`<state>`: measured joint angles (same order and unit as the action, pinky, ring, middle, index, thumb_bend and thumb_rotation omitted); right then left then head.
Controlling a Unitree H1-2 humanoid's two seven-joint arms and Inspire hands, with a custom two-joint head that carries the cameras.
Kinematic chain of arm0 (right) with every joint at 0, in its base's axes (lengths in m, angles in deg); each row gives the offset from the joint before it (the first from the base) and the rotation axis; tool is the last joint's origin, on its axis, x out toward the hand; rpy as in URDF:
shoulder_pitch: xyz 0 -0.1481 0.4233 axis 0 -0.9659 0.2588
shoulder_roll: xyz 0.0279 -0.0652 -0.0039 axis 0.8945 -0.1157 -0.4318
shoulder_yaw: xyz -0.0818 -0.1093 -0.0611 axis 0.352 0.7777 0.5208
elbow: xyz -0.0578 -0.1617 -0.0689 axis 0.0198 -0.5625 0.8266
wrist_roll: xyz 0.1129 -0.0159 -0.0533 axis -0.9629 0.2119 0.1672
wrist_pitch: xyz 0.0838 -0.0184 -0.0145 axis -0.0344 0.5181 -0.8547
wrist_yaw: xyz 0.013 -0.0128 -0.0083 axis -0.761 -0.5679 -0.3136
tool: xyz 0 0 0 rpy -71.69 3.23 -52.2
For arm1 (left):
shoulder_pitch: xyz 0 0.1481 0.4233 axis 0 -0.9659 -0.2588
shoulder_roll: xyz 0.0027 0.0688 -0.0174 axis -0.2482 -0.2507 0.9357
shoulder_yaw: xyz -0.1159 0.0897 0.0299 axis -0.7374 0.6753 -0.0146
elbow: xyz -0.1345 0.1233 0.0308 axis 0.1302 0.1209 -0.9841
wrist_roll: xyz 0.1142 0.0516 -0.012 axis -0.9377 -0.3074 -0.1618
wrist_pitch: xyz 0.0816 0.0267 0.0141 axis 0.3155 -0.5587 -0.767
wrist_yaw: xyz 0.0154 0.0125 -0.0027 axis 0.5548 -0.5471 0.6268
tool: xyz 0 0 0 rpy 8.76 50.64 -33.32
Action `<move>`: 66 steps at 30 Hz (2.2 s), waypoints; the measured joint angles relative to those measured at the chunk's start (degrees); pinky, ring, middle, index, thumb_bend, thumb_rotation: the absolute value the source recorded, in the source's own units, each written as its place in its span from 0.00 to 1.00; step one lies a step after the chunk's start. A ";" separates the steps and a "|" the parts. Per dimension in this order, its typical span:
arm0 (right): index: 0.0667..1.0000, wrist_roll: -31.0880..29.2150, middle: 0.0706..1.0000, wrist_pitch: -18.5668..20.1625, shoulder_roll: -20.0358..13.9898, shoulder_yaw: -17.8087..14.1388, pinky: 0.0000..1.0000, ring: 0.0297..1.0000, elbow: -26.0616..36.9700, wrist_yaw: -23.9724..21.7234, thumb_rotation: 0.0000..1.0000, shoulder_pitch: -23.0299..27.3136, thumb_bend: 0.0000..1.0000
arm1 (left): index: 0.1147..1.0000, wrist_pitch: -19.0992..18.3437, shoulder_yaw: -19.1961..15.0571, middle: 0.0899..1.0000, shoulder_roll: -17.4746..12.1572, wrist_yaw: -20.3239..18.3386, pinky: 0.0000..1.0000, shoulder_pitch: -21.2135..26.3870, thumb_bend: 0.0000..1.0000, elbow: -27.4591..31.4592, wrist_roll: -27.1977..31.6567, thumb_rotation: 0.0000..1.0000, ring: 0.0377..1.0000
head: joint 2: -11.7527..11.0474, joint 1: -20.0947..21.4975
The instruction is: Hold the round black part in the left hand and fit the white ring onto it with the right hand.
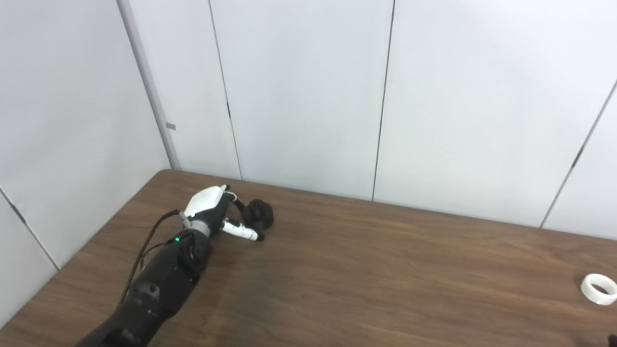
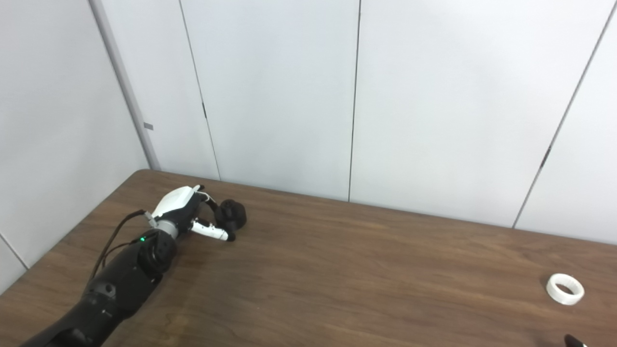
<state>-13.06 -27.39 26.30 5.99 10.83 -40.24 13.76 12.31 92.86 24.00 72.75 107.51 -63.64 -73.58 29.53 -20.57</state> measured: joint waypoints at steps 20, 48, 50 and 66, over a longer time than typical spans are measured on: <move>0.99 0.27 1.00 0.09 0.00 0.22 1.00 1.00 0.55 0.17 0.45 -0.39 0.90 | 0.80 -0.33 1.38 1.00 1.89 0.09 1.00 2.95 1.00 -2.61 -0.47 0.12 1.00 | 0.00 0.26; 1.00 0.27 1.00 -0.17 0.02 1.26 1.00 1.00 -0.25 0.10 0.45 0.69 0.94 | 0.98 -11.94 4.04 1.00 -1.00 -19.30 1.00 -0.02 1.00 15.44 -6.87 0.30 1.00 | -1.67 -0.26; 1.00 0.29 1.00 -0.15 0.02 1.33 1.00 1.00 -0.25 0.10 0.45 0.78 0.95 | 1.00 -11.94 3.33 1.00 -0.97 -20.10 1.00 -0.18 1.00 15.65 -7.31 0.30 1.00 | -1.67 -0.26; 0.99 0.40 1.00 -0.48 0.02 1.46 1.00 1.00 -0.57 0.05 0.43 0.99 0.91 | 1.00 -11.49 1.43 1.00 0.03 -19.73 1.00 -0.92 1.00 15.74 -9.55 0.26 1.00 | -1.67 -0.53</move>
<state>-12.66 -27.87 26.32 7.45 10.26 -40.19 14.75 0.82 94.29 24.04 53.01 106.59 -47.90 -83.13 27.86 -21.09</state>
